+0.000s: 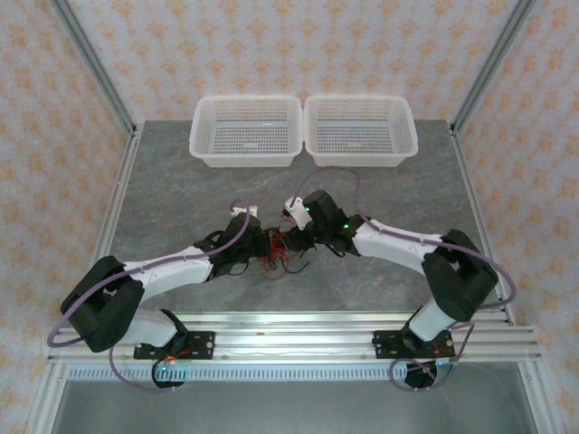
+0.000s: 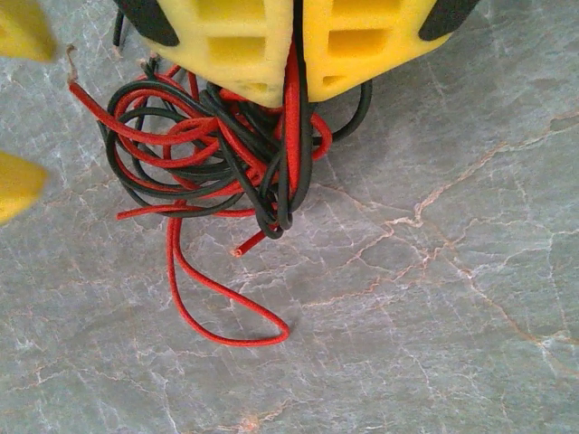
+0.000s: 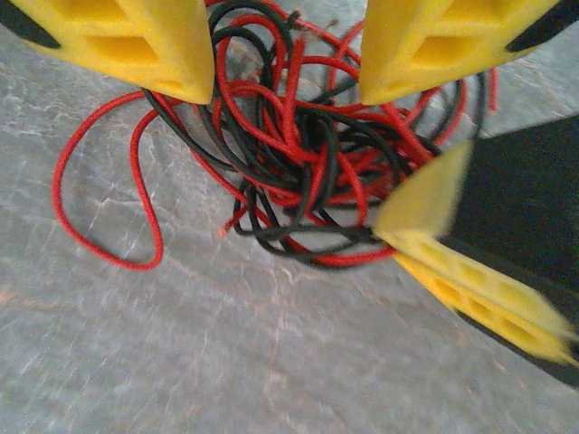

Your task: Untangle the cables

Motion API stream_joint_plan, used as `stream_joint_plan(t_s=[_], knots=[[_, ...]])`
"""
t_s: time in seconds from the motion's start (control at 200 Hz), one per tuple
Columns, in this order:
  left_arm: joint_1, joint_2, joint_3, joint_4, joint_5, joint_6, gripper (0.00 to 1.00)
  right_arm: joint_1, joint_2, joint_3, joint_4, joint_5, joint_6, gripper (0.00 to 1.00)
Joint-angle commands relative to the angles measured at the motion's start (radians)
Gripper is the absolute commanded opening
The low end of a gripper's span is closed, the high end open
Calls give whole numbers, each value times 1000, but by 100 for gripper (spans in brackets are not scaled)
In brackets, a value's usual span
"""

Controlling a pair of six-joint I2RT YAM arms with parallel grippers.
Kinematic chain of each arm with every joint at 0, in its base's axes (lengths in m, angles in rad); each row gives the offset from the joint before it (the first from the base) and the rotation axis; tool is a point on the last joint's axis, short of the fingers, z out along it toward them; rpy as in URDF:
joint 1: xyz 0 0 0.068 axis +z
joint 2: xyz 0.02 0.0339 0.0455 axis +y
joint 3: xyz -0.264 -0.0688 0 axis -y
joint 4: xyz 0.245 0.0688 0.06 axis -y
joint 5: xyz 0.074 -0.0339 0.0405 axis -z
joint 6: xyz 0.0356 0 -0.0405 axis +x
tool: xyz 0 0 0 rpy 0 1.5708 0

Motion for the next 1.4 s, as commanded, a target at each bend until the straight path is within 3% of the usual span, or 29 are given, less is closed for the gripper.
stream_joint_plan(t_s=[0.0, 0.435, 0.506, 0.661, 0.801, 0.841, 0.971, 1.071, 1.236, 1.396], knots=[[1, 1, -32, -3, -41, 15, 0, -29, 48, 49, -31, -52, -113, 45], [1, 89, -45, 51, -78, 35, 0, -31, 282, 127, -24, -179, -133, 44], [1, 112, -49, 63, -89, 40, 0, -31, 307, 136, -15, -191, -126, 35], [1, 130, -50, 66, -136, 43, 0, -31, 340, 147, -27, -202, -112, 0], [1, 69, 4, -15, -167, 84, 0, -31, 283, 107, -11, -185, -85, 0], [1, 43, 36, -58, -175, 93, 1, -31, 254, 90, 4, -165, -63, 0], [-5, -61, 133, -173, -182, 105, 30, -28, 133, 3, 122, -84, 82, 0], [-17, -135, 176, -215, -152, 95, 46, 1, 31, -96, 269, 1, 191, 0], [-40, -172, 201, -244, -71, 54, 51, 106, -64, -172, 397, 274, 271, 0], [-95, -137, 214, -275, -74, -9, 53, 160, -109, -228, 509, 439, 332, 0]])
